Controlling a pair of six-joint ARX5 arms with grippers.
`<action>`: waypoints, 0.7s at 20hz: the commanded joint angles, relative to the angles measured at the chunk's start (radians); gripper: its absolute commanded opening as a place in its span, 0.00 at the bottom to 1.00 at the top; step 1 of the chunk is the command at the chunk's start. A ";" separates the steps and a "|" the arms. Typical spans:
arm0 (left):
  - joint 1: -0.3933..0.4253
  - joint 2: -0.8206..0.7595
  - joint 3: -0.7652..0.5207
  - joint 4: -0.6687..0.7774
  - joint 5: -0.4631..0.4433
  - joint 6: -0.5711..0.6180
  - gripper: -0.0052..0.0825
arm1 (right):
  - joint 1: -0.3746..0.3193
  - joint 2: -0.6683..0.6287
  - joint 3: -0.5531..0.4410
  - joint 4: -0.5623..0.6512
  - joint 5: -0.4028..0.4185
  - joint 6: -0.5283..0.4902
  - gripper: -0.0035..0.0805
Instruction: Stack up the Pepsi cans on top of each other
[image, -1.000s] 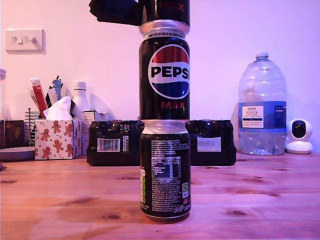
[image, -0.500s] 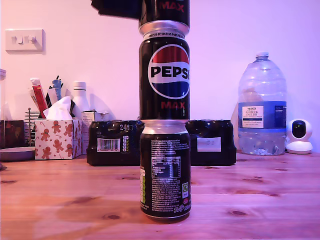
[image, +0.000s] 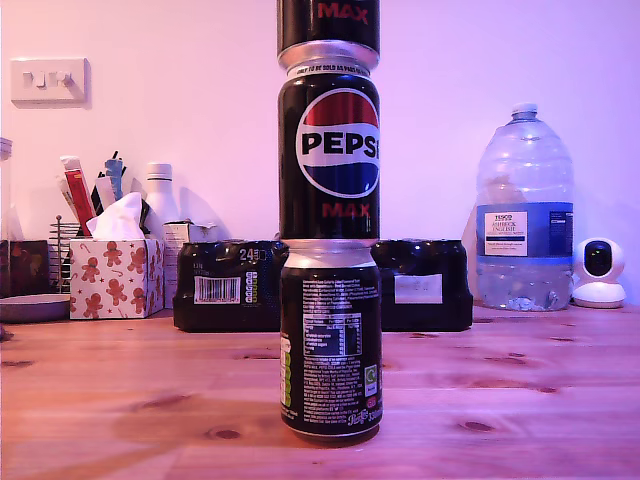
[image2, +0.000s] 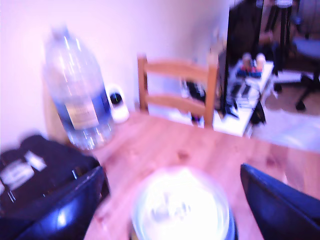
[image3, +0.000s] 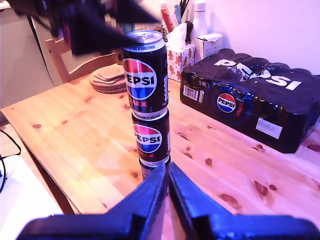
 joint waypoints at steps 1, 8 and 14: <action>-0.003 -0.008 0.025 0.001 -0.003 0.013 0.96 | 0.004 0.015 -0.017 0.018 0.005 0.001 0.03; 0.001 -0.008 0.174 -0.164 -0.105 0.068 0.67 | 0.004 0.158 -0.019 0.116 0.219 -0.001 0.03; 0.050 -0.050 0.191 -0.234 -0.138 0.069 0.09 | -0.007 0.183 -0.170 0.371 0.319 -0.006 0.03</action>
